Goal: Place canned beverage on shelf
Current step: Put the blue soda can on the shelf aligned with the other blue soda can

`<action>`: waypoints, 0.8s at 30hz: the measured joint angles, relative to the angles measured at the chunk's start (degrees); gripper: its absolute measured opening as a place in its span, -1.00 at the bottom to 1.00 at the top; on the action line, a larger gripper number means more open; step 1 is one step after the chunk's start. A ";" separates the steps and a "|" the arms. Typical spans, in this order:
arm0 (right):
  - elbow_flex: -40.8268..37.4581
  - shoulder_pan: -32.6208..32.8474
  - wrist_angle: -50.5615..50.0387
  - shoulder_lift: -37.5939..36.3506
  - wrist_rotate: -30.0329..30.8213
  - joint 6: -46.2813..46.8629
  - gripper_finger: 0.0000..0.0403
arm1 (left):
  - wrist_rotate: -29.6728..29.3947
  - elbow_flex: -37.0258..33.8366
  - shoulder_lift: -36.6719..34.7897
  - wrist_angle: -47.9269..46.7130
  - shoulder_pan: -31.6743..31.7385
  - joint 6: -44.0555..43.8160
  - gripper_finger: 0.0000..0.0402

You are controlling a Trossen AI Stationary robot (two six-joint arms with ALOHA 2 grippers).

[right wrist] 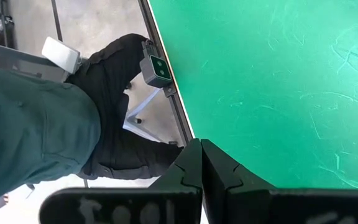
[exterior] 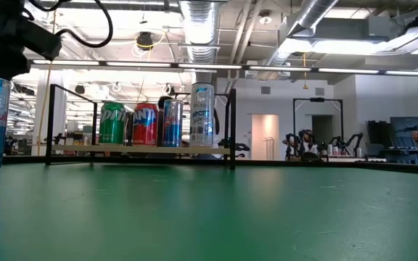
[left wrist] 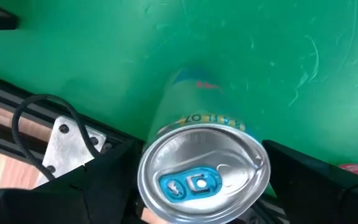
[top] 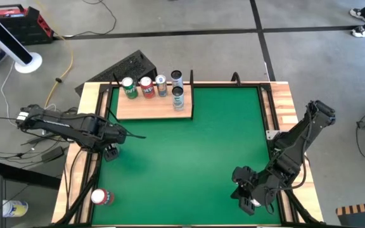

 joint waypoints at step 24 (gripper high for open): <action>-0.01 0.00 -0.02 0.00 -0.23 -0.51 -0.89 | -0.60 3.39 0.04 -0.35 0.02 -0.18 0.15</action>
